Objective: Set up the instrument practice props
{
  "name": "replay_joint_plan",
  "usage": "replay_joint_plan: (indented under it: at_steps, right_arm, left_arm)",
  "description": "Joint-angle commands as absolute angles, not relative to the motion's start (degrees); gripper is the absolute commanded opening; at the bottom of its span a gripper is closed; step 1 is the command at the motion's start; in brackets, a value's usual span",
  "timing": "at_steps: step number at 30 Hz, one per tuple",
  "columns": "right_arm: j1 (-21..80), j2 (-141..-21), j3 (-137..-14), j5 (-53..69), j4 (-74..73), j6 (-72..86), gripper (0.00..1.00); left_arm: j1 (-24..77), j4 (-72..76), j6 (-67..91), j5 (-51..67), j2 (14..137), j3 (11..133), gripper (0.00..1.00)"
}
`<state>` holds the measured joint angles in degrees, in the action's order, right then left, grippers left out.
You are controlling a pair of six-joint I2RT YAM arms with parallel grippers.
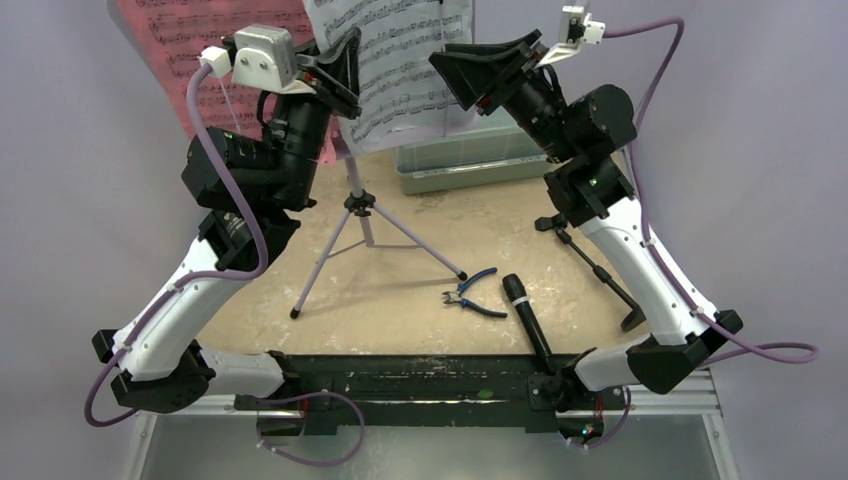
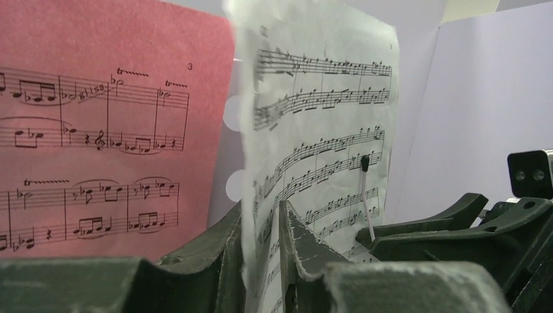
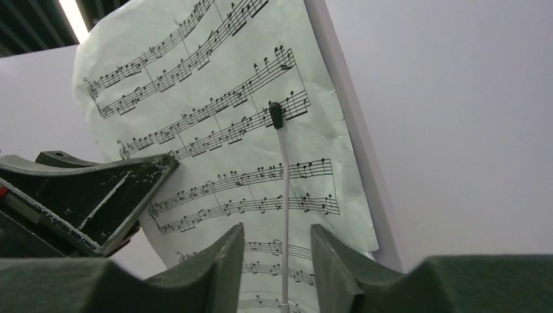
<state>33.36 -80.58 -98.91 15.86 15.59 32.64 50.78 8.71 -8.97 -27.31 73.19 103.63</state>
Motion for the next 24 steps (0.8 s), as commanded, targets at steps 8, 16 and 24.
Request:
replay_joint_plan:
  at_steps: [8, 16, 24]
  right_arm:
    - [33.40, -66.76, -93.10, 11.62, 5.64, 26.25, 0.73]
    - [33.42, -52.38, -76.37, 2.59, -5.27, 19.46, 0.80]
    - [33.40, -49.93, -57.26, 1.23, -7.05, 20.59, 0.87]
  left_arm:
    - [51.06, 5.58, -1.84, -25.18, 66.78, 101.12, 0.50]
    - [51.04, -9.46, 5.08, -22.64, 56.45, 99.96, 0.85]
    - [51.00, -26.24, 14.70, -18.72, 41.66, 90.66, 0.88]
